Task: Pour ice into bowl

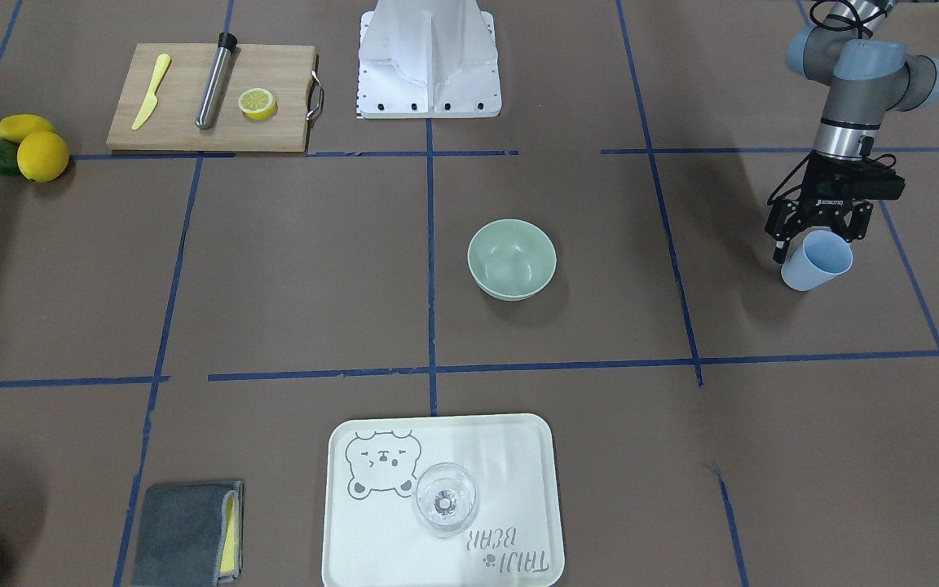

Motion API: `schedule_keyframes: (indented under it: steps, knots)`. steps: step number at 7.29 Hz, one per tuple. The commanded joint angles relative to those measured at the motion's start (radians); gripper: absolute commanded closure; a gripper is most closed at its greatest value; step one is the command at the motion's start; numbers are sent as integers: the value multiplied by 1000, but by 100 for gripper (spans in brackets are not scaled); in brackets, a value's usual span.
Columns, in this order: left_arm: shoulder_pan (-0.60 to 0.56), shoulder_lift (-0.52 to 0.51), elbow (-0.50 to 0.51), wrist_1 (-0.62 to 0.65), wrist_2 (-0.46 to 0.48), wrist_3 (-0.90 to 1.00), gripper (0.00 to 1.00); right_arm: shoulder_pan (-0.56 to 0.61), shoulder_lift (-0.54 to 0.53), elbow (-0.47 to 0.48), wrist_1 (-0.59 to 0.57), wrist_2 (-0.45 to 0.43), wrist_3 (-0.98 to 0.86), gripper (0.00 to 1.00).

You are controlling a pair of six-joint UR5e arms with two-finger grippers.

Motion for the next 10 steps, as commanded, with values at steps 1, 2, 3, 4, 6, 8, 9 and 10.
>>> schedule_keyframes:
  steps: [1, 2, 3, 4, 6, 8, 9, 10]
  knots:
    - [-6, -21, 51, -54, 2, 57, 5, 0, -1, 2, 1, 0, 0, 0]
    - [-4, -21, 53, -54, 11, 58, 5, 0, 1, 2, 1, 0, 0, 0]
    - [-4, -24, 54, -54, 14, 58, 5, 0, 1, 2, 1, -1, 0, 0]
    - [-9, -24, 54, -56, 14, 58, 5, 0, 3, 2, 1, -1, 0, 0]
    - [-20, -24, 54, -76, 23, 55, 5, 0, 3, 4, 1, -1, 0, 0]
    - [-20, -28, 54, -77, 35, 53, 7, 0, 3, 4, 1, -1, 0, 0]
    - [-20, -30, 54, -77, 37, 53, 10, 0, 3, 5, 1, -1, 0, 0]
    - [-20, -31, 54, -77, 44, 52, 26, 0, 3, 4, 1, -1, 0, 0]
